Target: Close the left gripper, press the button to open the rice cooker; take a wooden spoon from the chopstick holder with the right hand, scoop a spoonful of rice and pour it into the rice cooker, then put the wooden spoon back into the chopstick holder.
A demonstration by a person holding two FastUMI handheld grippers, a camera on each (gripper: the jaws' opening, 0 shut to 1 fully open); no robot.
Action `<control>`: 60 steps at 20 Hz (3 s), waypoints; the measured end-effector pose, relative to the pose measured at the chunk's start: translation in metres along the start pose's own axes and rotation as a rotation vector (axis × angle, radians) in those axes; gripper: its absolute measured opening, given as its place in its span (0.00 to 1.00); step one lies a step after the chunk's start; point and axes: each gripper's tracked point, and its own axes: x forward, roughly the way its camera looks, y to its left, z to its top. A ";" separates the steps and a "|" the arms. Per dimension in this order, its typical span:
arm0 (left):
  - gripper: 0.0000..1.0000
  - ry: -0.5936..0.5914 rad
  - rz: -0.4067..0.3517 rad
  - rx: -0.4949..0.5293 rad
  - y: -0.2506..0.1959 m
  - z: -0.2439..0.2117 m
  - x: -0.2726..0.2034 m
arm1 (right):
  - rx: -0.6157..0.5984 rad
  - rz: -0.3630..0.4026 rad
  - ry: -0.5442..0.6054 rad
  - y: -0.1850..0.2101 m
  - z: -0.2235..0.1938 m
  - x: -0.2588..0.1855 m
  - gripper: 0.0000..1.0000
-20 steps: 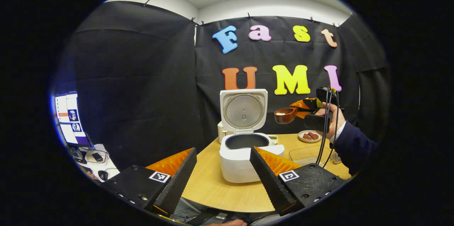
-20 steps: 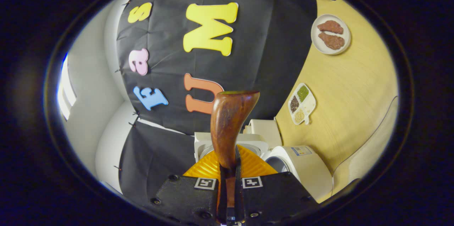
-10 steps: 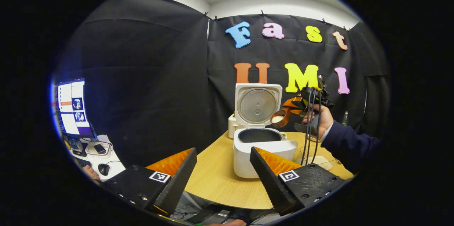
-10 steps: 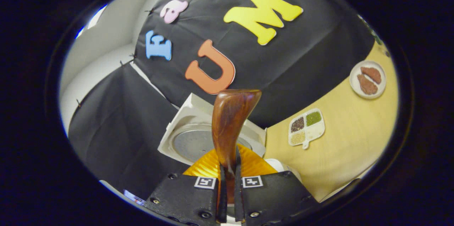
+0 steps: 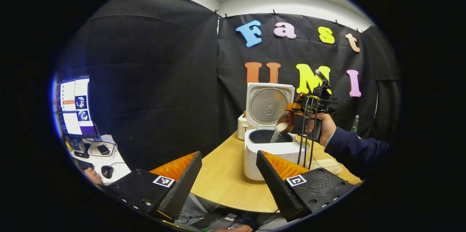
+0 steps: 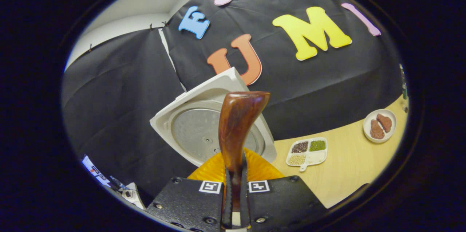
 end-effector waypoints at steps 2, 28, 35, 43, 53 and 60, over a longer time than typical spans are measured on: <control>0.95 -0.001 0.004 0.005 0.003 0.000 0.000 | -0.059 0.010 -0.009 0.007 0.000 0.001 0.13; 0.95 0.004 0.003 0.044 -0.025 0.007 -0.005 | -0.831 -0.069 -0.313 0.087 0.026 -0.092 0.14; 0.94 -0.052 -0.038 0.033 -0.063 0.021 0.020 | -0.709 -0.118 -0.333 0.022 0.059 -0.157 0.14; 0.94 -0.095 -0.190 0.046 -0.152 0.038 0.059 | -0.577 -0.303 -0.361 -0.097 0.104 -0.240 0.16; 0.94 -0.151 -0.234 0.030 -0.199 0.046 0.074 | -0.477 -0.458 -0.308 -0.206 0.125 -0.347 0.16; 0.94 -0.103 -0.260 0.078 -0.219 0.035 0.076 | -0.295 -0.509 -0.266 -0.280 0.087 -0.388 0.17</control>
